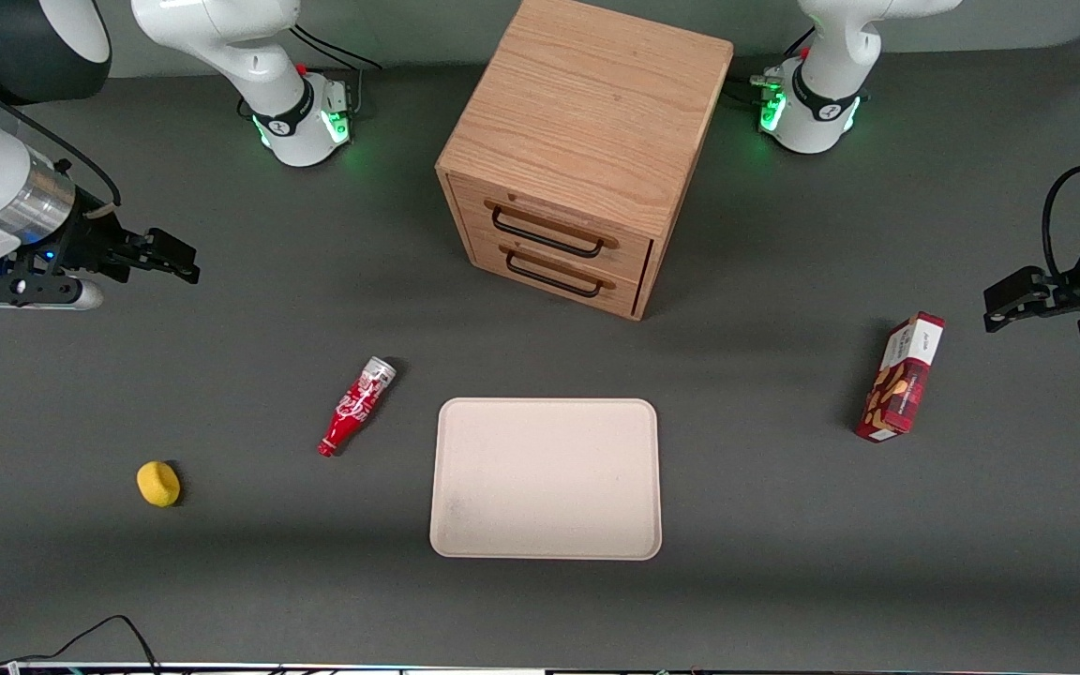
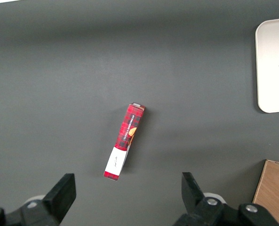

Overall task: Place coke bottle on tray
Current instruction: 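Move the open right gripper down over the red Coca-Cola bottle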

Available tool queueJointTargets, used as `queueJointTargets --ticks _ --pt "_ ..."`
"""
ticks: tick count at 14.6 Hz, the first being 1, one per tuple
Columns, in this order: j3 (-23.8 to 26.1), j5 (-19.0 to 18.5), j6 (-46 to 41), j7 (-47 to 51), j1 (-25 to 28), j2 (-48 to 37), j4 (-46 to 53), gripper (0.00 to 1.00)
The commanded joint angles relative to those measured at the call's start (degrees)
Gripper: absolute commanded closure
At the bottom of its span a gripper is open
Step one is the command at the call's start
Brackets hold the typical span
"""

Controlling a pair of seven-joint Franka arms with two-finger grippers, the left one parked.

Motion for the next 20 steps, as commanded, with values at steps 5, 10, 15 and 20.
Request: queueJointTargets --ticks 5,10,15,20 --pt "3.5 -1.7 -2.7 -0.4 0.0 2.2 1.8 0.0" --pt "6.5 -1.3 2.6 8.9 0.4 11.4 5.0 0.0" --pt "9.2 -1.2 17.9 25.9 0.5 23.7 4.4 0.0" --pt "9.8 -2.4 35.0 35.5 1.9 27.4 -4.1 0.0"
